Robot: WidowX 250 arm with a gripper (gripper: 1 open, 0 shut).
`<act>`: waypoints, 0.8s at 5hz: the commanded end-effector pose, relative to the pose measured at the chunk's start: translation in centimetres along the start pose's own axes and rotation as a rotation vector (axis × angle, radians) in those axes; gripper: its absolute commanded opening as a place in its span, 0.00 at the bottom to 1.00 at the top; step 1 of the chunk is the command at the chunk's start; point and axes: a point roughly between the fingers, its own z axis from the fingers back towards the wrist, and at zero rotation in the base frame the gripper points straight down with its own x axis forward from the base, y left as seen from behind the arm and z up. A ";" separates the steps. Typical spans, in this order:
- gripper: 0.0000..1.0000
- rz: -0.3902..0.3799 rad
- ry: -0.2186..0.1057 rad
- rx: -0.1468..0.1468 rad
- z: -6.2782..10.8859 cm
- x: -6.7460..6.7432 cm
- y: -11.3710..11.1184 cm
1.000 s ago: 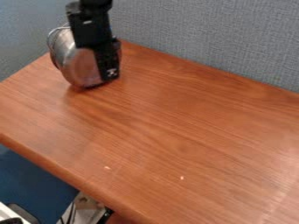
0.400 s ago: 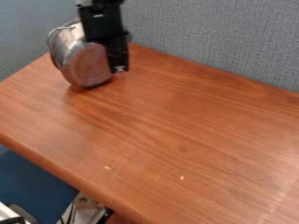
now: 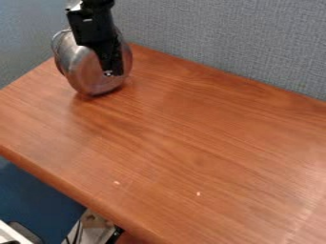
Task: Move the red object from the metal pot to the table
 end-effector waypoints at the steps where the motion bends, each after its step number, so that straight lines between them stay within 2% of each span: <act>1: 0.00 -0.090 -0.044 -0.045 -0.3 -0.2 -0.1; 2: 0.00 -0.193 -0.081 -0.063 -0.9 -0.5 0.1; 3: 0.00 -0.256 -0.078 -0.007 -0.6 -3.0 0.6; 4: 0.00 -0.335 -0.070 0.052 -1.0 -7.0 0.4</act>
